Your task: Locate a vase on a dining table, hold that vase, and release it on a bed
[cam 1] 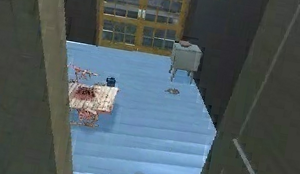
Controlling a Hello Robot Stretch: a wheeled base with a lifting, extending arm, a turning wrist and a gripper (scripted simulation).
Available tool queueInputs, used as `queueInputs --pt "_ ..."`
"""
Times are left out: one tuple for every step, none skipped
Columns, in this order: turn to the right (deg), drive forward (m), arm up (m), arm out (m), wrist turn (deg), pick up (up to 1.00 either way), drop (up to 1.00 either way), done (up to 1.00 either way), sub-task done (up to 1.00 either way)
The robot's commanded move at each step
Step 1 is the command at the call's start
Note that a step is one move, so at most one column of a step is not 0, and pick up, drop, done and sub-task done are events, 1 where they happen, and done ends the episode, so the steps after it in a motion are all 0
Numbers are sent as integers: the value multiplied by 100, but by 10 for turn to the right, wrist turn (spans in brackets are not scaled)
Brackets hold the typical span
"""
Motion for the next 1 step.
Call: queueInputs --pt "0 100 0 0 0 0 0 0 0"
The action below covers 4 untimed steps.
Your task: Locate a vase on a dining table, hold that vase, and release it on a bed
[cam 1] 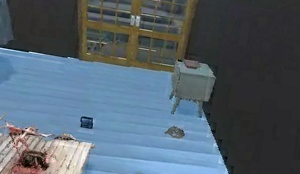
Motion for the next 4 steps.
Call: queueInputs --pt "0 100 0 0 0 0 0 0 0" --pt "180 0 0 0 0 0 0 0 0" --pt "30 0 0 0 0 0 0 0 0" --pt "0 10 0 0 0 0 0 0 0"
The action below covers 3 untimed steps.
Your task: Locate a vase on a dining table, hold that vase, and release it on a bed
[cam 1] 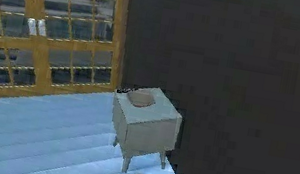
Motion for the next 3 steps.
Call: queueInputs --pt "-450 0 0 0 0 0 0 0 0" --pt "0 100 0 0 0 0 0 0 0" --pt "-120 0 0 0 0 0 0 0 0"
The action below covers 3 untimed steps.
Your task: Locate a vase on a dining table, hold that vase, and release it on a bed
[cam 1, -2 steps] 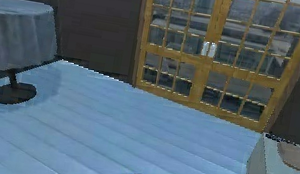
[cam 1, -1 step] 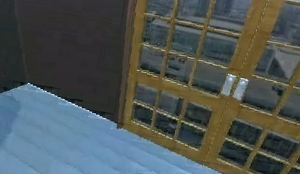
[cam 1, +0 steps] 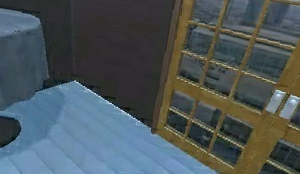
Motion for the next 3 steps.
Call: queueInputs --pt "-30 0 0 0 0 0 0 0 0" --pt "0 15 0 0 0 0 0 0 0" --pt "-450 0 0 0 0 0 0 0 0"
